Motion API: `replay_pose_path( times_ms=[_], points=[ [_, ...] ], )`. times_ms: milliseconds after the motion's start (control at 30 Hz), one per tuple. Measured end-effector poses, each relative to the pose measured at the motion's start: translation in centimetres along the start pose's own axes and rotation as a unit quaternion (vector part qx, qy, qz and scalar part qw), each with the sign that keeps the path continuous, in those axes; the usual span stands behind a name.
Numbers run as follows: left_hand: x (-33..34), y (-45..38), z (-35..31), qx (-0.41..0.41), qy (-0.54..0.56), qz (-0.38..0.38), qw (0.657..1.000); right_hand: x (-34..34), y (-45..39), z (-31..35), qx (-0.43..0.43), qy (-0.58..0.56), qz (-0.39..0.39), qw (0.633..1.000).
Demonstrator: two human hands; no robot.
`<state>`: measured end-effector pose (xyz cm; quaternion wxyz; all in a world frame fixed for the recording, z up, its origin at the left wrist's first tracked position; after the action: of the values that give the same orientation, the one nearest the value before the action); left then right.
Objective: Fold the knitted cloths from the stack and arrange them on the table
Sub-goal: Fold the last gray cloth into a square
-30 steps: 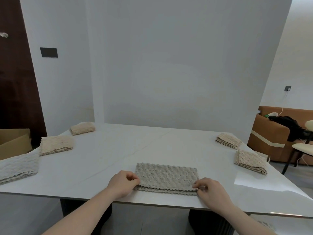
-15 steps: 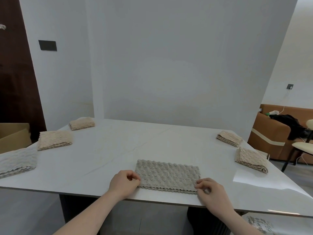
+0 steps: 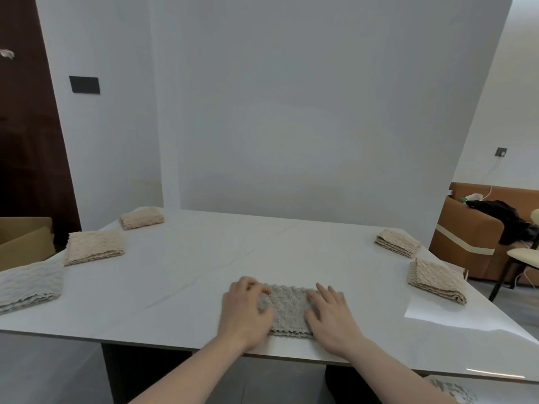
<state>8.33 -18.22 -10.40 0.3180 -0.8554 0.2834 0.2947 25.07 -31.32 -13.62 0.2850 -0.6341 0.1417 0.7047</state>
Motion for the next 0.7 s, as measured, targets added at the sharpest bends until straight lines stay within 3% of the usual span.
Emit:
replay_pose_path(
  times_ms=[133, 267, 700],
  points=[
    [5.7, -2.0, -2.6, 0.020, -0.048, 0.149, 0.988, 2.1, 0.1, 0.0, 0.032, 0.046, 0.060, 0.997],
    [8.3, -2.0, -0.2, -0.009, -0.142, 0.234, 0.962, 2.7, 0.6, -0.5, 0.042, 0.055, 0.061, 0.996],
    [5.9, -0.4, 4.4, -0.061, -0.154, 0.217, 0.962, 2.8, 1.0, -2.2, 0.054, 0.043, 0.084, 0.994]
  ],
)
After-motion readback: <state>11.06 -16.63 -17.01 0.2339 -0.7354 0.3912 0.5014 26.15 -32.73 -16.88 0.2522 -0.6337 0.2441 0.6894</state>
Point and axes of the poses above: each hand's wrist, its own y-axis away from the middle knuckle, its own x-axis out of the palm, z = x × y, the point moved 9 cm from there along -y, towards the middle knuckle, and after that the axes turned 9 degrees about y, right-handed, at the moved point
